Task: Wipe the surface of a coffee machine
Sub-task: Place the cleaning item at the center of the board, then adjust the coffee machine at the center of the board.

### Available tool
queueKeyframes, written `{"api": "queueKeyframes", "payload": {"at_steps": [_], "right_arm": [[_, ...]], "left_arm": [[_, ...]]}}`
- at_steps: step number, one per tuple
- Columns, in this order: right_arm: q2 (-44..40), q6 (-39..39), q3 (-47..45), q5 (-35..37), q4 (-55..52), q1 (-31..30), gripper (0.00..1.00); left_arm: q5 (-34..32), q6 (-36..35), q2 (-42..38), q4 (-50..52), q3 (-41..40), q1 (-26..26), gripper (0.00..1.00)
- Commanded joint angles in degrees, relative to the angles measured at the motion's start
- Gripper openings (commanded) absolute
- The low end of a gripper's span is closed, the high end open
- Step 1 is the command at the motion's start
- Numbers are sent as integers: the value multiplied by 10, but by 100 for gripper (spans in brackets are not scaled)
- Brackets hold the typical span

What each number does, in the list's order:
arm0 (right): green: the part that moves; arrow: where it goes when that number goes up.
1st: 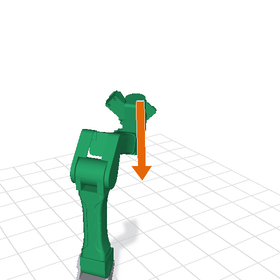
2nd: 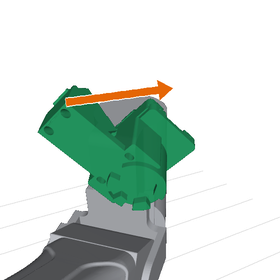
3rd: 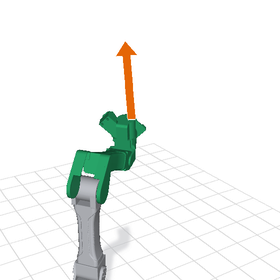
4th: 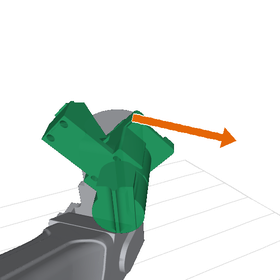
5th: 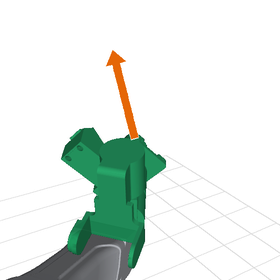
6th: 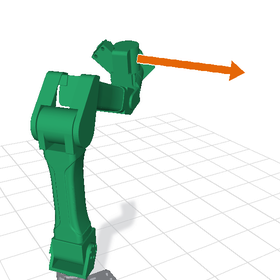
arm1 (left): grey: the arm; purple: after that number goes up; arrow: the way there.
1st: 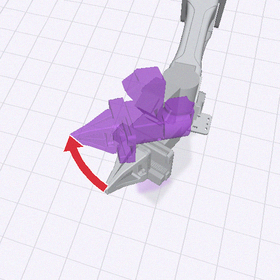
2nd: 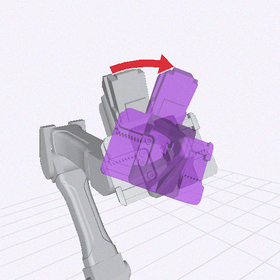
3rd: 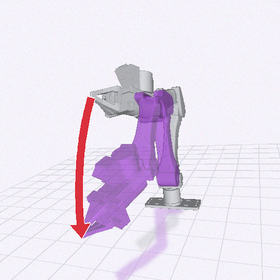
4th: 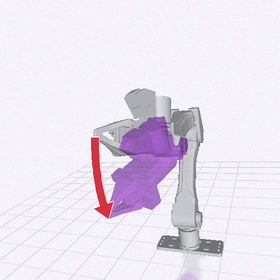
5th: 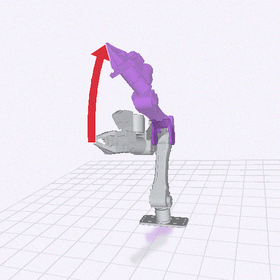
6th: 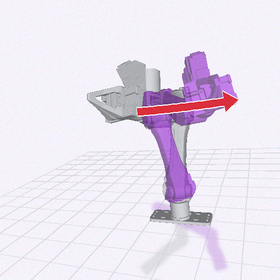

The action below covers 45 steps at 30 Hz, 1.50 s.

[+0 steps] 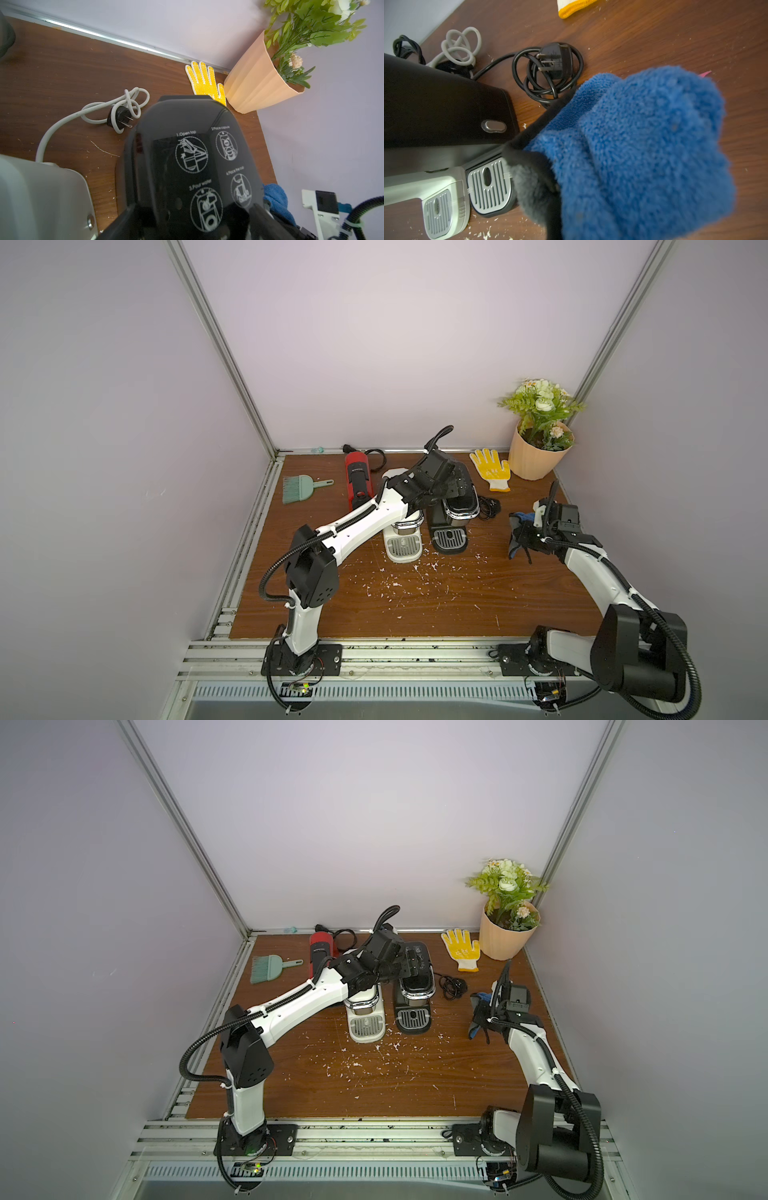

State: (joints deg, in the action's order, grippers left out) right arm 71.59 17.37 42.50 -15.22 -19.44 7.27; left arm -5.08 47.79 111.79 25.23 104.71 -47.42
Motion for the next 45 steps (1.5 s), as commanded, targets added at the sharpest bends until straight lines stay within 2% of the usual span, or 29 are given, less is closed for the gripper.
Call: {"api": "queueKeyframes", "payload": {"at_steps": [1,8,10,14,20,29,32,37,45], "right_arm": [[15,-16,14,-8,22,4,21],[7,-14,15,-9,15,4,46],[-8,-12,19,-12,6,4,61],[-33,-13,35,-12,-26,4,72],[-87,-4,59,11,-73,4,76],[-140,2,77,-8,-88,4,78],[-158,18,73,-99,-53,3,74],[-146,118,6,-300,130,-27,73],[-102,145,43,-314,204,-115,76]], "left_arm": [[39,-32,62,174,-59,-9,83],[29,-30,45,174,-70,-10,83],[28,-32,41,174,-69,-10,84],[31,-36,32,174,-71,-9,84],[32,-38,22,173,-82,-9,85],[55,-40,3,150,-114,-3,86],[68,-35,-8,128,-141,1,86],[90,-31,-10,104,-166,7,86],[105,-29,1,104,-156,7,86]]}}
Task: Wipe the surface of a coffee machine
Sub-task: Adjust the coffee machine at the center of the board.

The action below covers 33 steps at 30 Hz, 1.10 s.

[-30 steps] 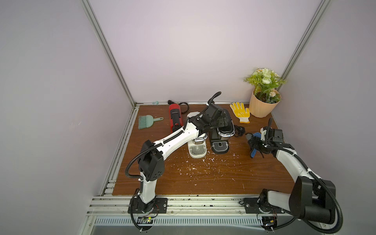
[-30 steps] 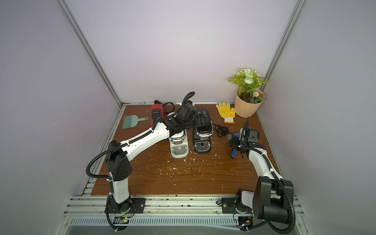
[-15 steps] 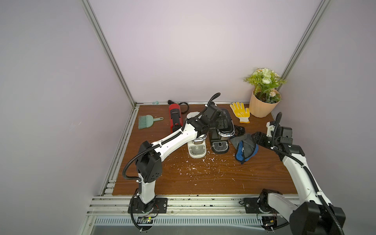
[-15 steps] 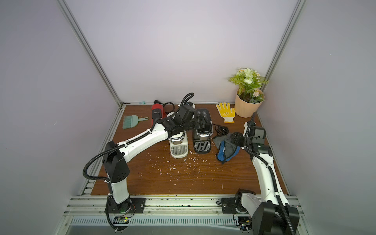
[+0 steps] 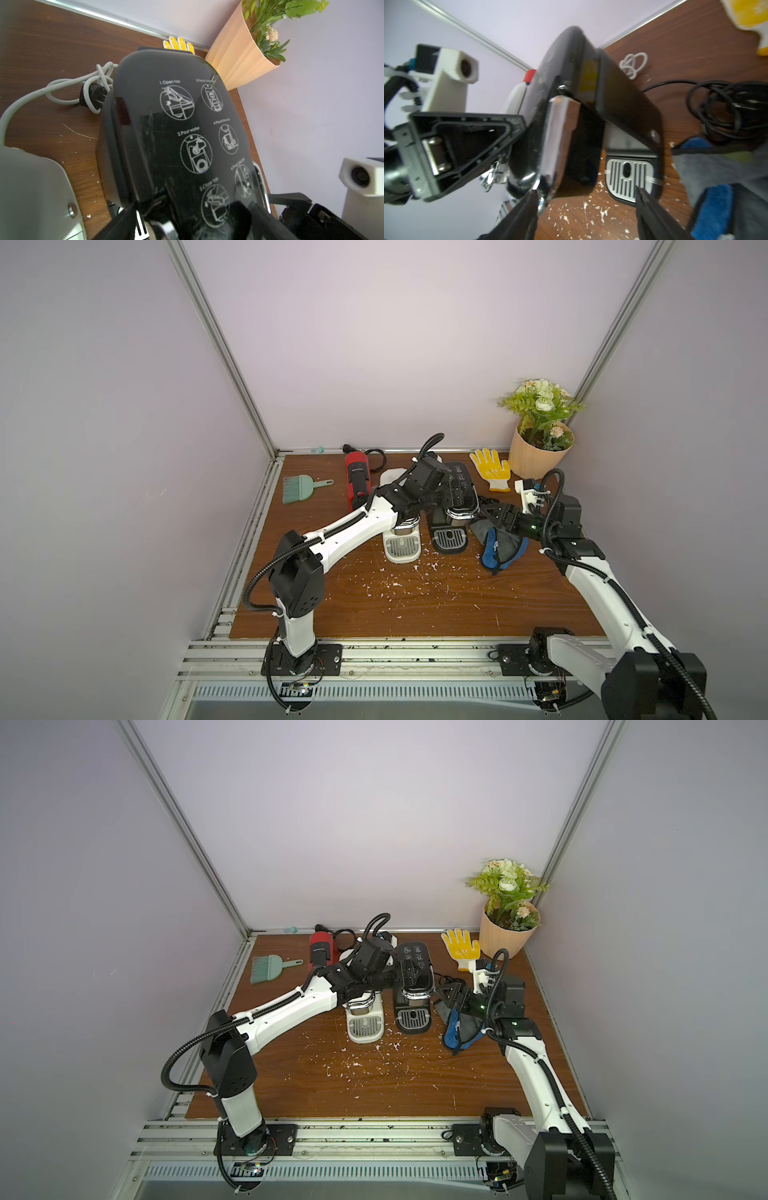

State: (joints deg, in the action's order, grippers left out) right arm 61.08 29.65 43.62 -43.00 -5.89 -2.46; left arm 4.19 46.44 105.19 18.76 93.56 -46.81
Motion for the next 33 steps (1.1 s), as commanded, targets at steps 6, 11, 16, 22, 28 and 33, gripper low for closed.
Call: {"api": "queueKeyframes", "payload": {"at_steps": [6,11,16,22,28,33], "right_arm": [[42,50,31,-37,109,-50,75],[47,30,31,3,69,-59,72],[76,23,38,-14,71,-67,72],[122,0,55,-27,46,-80,76],[149,-57,101,-14,-53,-82,77],[153,-88,112,2,-105,-85,66]], "left_arm": [[25,-12,79,168,-30,1,85],[35,-15,93,168,-12,-4,84],[36,-12,98,168,-12,-9,84],[28,-10,88,168,-23,-10,84],[30,-11,86,168,-26,-10,84],[29,-9,88,168,-19,-13,82]]}}
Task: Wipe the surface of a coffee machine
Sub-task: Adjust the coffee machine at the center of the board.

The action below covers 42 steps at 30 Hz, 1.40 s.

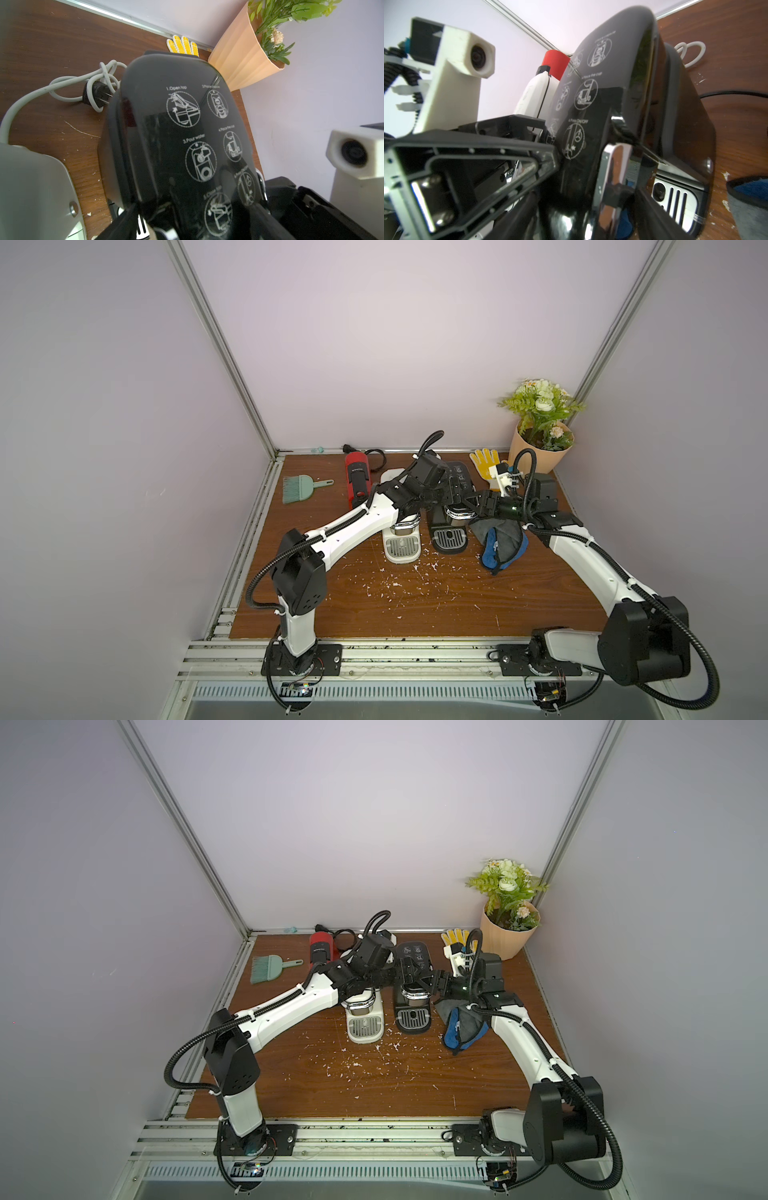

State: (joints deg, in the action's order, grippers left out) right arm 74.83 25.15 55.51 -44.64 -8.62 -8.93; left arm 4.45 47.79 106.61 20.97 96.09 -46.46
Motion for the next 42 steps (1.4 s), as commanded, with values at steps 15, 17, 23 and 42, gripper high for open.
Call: {"api": "queueKeyframes", "payload": {"at_steps": [15,17,23,42], "right_arm": [[-38,-11,31,12,-57,-24,33],[-44,-12,35,21,-62,-24,34],[-59,4,61,27,-53,-24,32],[69,-25,247,71,-91,-22,33]], "left_arm": [[56,-16,98,146,18,-55,63],[62,-11,99,145,21,-56,62],[85,-11,114,144,50,-62,52],[99,-5,116,138,39,-69,52]]}}
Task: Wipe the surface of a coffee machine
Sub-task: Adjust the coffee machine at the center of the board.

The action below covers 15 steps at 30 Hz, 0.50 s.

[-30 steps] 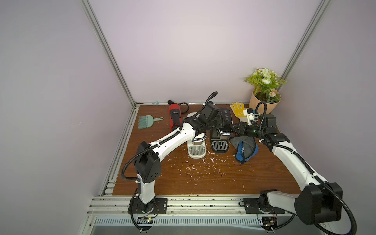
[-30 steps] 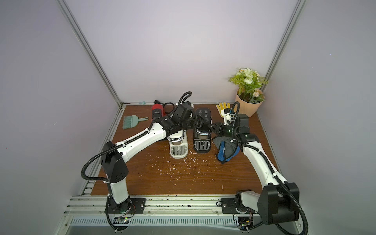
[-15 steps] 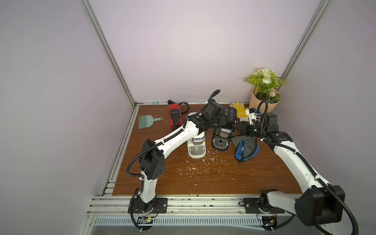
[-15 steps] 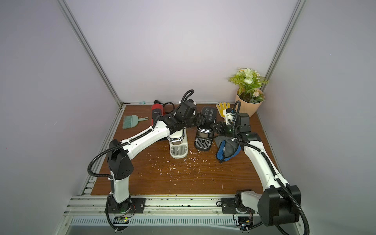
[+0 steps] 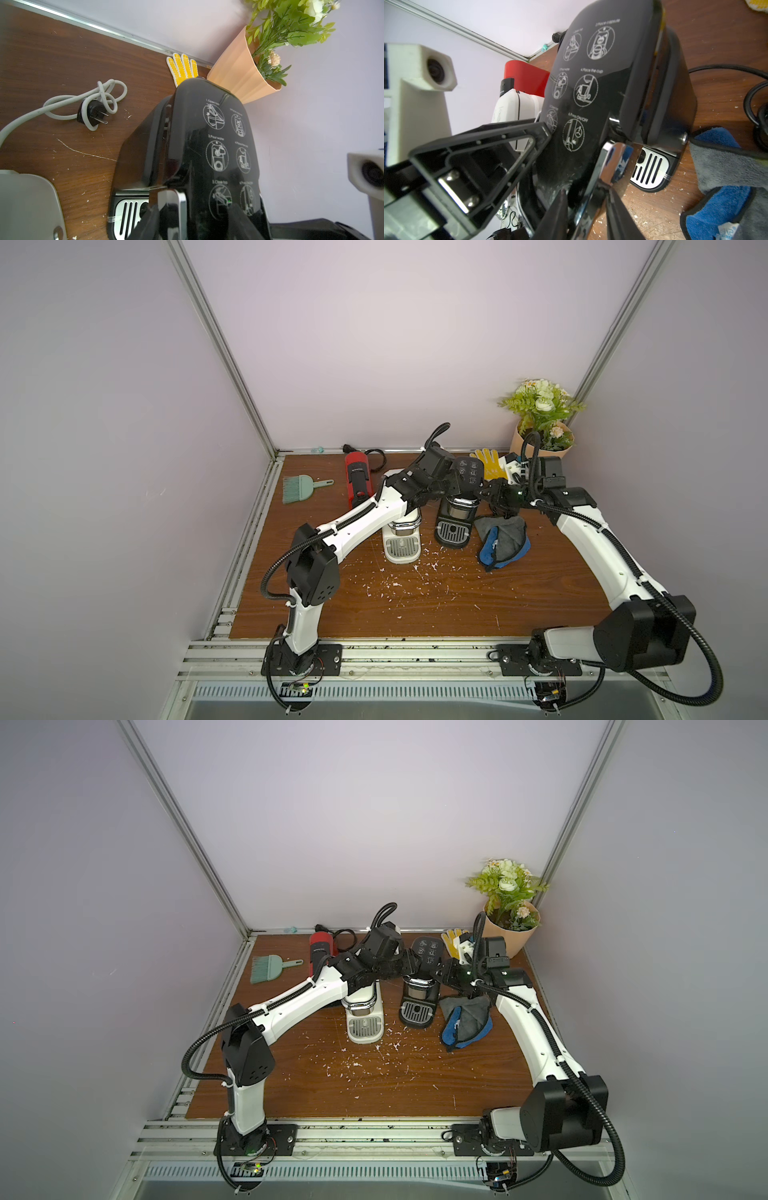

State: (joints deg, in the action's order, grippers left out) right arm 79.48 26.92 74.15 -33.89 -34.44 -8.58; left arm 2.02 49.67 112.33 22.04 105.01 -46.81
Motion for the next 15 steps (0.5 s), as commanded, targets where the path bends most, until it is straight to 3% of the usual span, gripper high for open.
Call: {"api": "queueKeyframes", "payload": {"at_steps": [1,15], "right_arm": [[31,-45,72,-37,164,-25,33],[49,-71,88,-23,139,12,34]], "left_arm": [[127,-24,57,123,-52,-67,52],[126,-27,52,122,-57,-83,52]]}}
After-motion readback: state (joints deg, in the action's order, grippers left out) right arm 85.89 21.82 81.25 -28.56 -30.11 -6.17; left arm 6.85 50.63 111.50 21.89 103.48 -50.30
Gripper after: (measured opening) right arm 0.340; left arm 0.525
